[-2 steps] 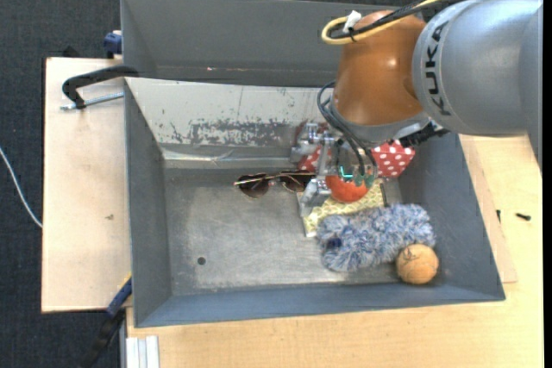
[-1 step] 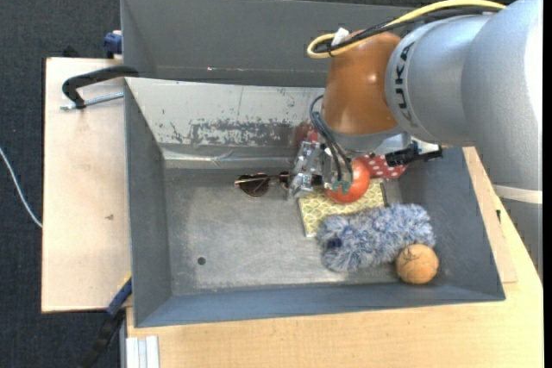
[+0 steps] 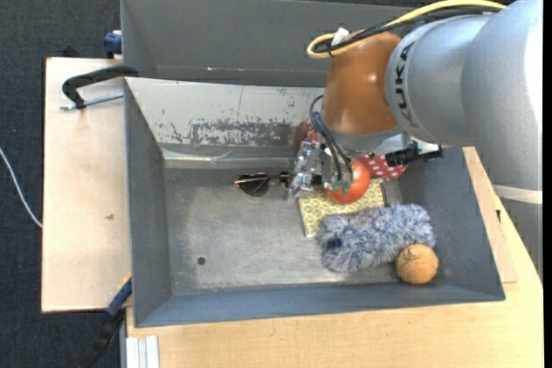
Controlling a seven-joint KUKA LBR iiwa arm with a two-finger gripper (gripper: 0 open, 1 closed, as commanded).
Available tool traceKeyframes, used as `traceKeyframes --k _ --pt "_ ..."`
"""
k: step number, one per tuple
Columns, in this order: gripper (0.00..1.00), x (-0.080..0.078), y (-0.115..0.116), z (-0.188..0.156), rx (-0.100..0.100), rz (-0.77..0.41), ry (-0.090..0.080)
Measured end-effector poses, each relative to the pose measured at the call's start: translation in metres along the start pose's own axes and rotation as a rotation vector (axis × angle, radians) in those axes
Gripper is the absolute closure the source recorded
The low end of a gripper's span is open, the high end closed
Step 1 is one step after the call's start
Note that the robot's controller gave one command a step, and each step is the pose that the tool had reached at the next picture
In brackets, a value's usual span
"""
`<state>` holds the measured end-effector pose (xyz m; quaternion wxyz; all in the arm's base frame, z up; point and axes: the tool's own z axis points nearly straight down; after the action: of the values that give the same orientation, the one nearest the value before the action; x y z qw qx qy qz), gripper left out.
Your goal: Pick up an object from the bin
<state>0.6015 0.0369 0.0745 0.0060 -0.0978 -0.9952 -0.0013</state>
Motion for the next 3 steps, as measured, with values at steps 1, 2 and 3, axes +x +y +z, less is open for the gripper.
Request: traceKeyframes --k 1,2,3 --pt "1.0 0.0 -0.003 -0.032 -0.001 0.016 -0.013" --pt "1.0 -0.001 -0.006 -0.106 -0.001 0.029 -0.014" --pt "1.0 -0.003 -0.005 -0.117 -0.003 0.019 -0.029"
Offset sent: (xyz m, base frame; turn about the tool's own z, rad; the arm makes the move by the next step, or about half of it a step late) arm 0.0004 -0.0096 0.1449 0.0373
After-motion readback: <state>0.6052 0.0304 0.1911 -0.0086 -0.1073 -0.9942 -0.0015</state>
